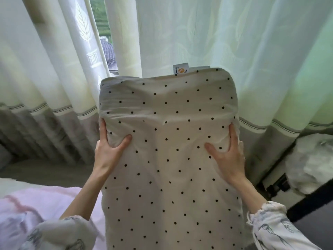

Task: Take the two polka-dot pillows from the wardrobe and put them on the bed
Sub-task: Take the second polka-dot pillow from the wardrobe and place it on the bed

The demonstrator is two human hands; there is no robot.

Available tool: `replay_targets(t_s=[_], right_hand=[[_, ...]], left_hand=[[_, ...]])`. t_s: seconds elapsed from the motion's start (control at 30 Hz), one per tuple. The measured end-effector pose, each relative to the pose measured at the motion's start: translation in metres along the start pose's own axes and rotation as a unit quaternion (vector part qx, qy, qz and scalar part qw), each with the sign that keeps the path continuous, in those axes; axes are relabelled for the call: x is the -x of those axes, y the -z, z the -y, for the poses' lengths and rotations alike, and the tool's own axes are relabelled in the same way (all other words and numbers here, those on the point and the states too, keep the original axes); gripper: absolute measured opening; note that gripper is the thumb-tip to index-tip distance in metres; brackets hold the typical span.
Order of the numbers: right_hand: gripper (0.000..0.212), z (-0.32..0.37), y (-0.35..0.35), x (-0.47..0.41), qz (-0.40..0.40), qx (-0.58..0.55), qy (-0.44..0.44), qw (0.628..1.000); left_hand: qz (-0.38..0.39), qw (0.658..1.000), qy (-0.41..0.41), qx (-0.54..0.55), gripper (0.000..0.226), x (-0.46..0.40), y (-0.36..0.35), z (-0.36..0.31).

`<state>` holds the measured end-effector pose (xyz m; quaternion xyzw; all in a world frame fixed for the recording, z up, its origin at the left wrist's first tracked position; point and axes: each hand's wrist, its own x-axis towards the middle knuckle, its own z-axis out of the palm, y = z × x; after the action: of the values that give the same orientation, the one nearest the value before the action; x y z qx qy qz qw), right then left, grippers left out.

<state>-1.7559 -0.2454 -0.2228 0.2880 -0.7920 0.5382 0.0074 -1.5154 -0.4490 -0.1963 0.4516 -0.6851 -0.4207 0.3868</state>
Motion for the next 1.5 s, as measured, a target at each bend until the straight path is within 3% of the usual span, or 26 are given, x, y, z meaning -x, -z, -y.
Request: replay_targets(t_s=[0.37,0.73,0.9,1.13,1.5], right_hand=[[0.093,-0.010,-0.092,-0.178,0.149,-0.023,0.075,0.986],[0.092,0.028,-0.276,-0.253,0.298,-0.076,0.142,0.941],[0.094,0.077,-0.384,-0.282,0.378,-0.081,0.200,0.900],[0.091,0.144,-0.508,-0.301,0.426,-0.119,0.291,0.848],[0.089,0.221,-0.695,-0.270,0.560,-0.139,0.231,0.783]], left_hand=[[-0.139,0.988,0.060,0.004,0.100,-0.085,-0.050,0.007],[-0.296,0.947,0.117,-0.039,0.099,-0.169,-0.006,0.060],[-0.381,0.910,0.154,-0.066,0.099,-0.215,0.036,0.087],[-0.467,0.866,0.160,-0.085,0.101,-0.269,0.095,0.107],[-0.573,0.779,0.223,-0.122,0.101,-0.329,0.182,0.151]])
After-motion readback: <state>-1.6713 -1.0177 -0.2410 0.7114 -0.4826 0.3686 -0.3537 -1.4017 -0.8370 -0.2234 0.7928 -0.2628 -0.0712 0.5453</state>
